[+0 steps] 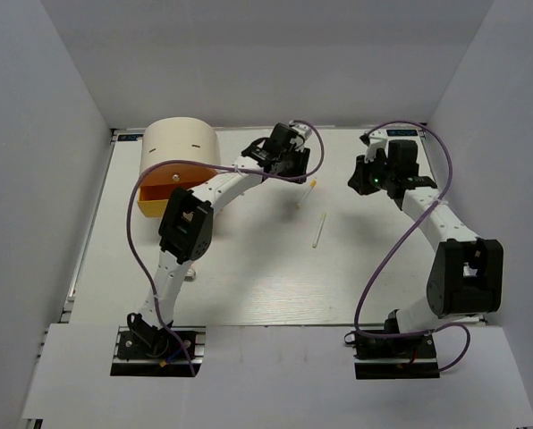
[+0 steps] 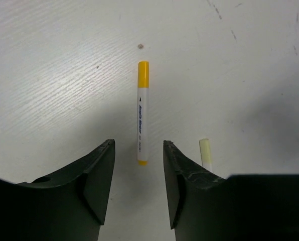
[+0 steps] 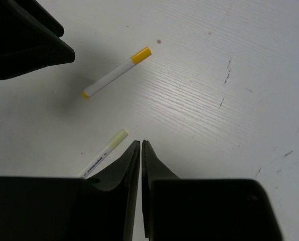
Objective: Sort the stationery into containers
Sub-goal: Grab a piece of stationery with the left arm, then place the stationery into the container
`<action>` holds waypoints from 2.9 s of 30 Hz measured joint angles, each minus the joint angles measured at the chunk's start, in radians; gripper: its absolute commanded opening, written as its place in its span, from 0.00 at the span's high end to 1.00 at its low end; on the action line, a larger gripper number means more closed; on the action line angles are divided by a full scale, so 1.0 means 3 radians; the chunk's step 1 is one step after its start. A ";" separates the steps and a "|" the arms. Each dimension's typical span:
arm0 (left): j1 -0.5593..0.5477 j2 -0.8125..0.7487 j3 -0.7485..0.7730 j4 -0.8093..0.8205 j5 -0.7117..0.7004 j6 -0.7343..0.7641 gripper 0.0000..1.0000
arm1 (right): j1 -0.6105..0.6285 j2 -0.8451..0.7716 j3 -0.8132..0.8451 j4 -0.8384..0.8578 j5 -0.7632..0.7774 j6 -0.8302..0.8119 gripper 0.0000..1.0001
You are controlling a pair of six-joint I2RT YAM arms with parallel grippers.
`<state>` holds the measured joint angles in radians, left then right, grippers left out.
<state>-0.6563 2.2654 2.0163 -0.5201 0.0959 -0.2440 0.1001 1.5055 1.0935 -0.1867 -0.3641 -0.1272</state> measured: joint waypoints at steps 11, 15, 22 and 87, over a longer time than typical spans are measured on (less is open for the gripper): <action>-0.0226 0.0334 0.0094 -0.0014 -0.0145 0.0064 0.47 | -0.0197 -0.0029 -0.0192 0.0011 -0.0145 0.0092 0.90; -0.0352 0.0427 0.0113 -0.0022 -0.0267 0.0065 0.47 | -0.0206 -0.0039 -0.0209 0.0011 -0.0221 0.0092 0.90; -0.0469 0.0573 0.0229 -0.0161 -0.0657 0.0075 0.47 | -0.0206 -0.0140 -0.0301 0.0018 -0.0327 0.0090 0.90; -0.0333 -0.2463 -0.2215 0.0730 -0.0065 0.0182 1.00 | -0.0226 -0.0359 -0.0735 0.0229 -0.0548 0.0139 0.91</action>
<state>-0.7563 1.5265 1.3518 -0.3012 0.0765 -0.1894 0.0322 1.3979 0.8730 -0.1181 -0.5285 -0.0856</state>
